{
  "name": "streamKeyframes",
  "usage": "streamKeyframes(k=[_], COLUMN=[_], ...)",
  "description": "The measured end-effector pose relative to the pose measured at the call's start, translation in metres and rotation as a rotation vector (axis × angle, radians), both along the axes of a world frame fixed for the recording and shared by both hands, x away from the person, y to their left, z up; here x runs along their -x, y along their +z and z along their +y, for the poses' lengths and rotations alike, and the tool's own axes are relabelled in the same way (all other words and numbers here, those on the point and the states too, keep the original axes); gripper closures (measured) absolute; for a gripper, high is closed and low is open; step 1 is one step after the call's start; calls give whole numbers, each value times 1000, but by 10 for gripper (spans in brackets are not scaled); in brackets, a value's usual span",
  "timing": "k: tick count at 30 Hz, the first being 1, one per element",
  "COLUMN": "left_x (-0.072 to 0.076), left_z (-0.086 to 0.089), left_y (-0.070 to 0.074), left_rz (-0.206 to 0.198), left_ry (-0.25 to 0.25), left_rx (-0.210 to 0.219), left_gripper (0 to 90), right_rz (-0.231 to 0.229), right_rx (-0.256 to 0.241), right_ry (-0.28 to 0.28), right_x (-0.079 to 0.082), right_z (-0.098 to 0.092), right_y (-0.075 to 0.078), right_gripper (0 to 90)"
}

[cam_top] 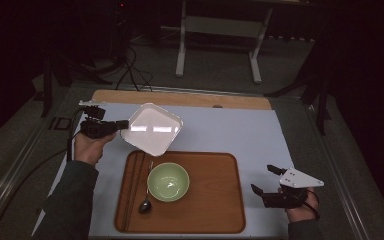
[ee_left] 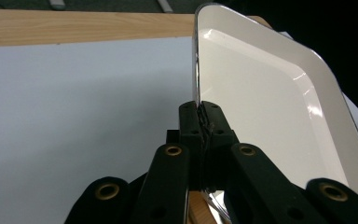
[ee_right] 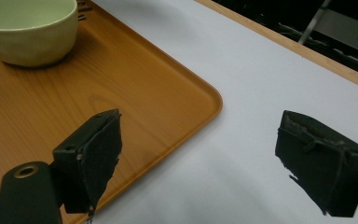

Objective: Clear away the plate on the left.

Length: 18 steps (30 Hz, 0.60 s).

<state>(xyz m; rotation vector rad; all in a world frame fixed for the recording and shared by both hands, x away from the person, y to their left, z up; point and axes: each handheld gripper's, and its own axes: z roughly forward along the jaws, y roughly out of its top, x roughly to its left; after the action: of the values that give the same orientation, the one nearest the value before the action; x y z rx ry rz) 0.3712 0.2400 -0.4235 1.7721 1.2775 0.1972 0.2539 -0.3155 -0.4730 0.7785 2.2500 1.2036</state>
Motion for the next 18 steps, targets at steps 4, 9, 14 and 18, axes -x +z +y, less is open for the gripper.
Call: streamKeyframes(k=[4,9,14,18], left_x=[-1,-1,-1,-1], left_z=[-8,-16,-24,-31], left_y=[1,4,7,9], left_rz=[-7,-14,-24,-28], left_ry=[-32,-68,-106,-133], left_rx=[-2,-8,0,-10], left_gripper=[895,894,895,895], right_rz=[0,-1,-2,-3], right_rx=[-1,-2,-2,-3], right_ry=[0,0,0,0], right_x=[0,0,0,0], right_z=[0,-1,0,-1], right_y=[0,0,0,0], right_gripper=[141,141,141,141])
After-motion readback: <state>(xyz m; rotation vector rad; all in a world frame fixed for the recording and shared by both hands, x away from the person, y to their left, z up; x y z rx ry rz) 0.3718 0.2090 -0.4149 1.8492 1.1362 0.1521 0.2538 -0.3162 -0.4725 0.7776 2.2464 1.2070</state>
